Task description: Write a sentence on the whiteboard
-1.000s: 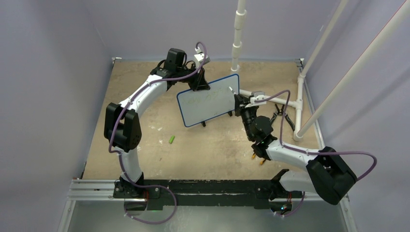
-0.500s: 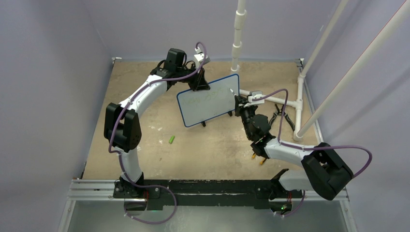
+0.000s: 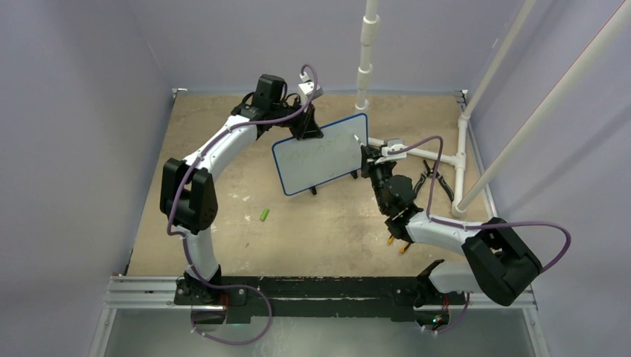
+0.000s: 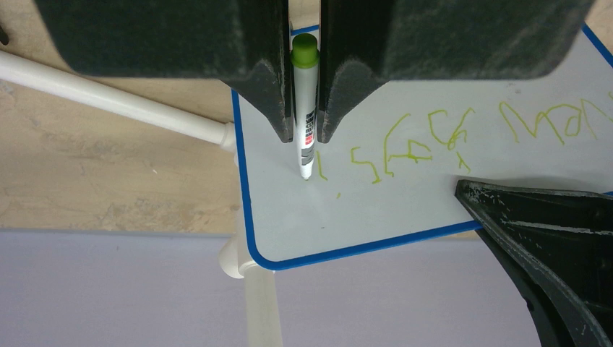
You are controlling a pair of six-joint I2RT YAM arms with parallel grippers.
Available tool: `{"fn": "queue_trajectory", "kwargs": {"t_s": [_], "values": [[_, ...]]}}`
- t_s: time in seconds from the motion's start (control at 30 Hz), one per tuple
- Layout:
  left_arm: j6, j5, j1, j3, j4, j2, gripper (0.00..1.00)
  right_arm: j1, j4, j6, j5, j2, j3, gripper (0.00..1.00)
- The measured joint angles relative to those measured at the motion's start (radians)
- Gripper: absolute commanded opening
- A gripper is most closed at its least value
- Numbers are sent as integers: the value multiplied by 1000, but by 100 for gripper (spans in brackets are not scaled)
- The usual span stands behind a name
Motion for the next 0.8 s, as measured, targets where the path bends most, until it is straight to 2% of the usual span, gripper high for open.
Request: {"fn": "queue_trajectory", "kwargs": {"t_s": [0.8], "values": [[-16, -12, 2, -2, 8, 0, 0, 0, -33, 45, 32, 26, 15, 0]]}}
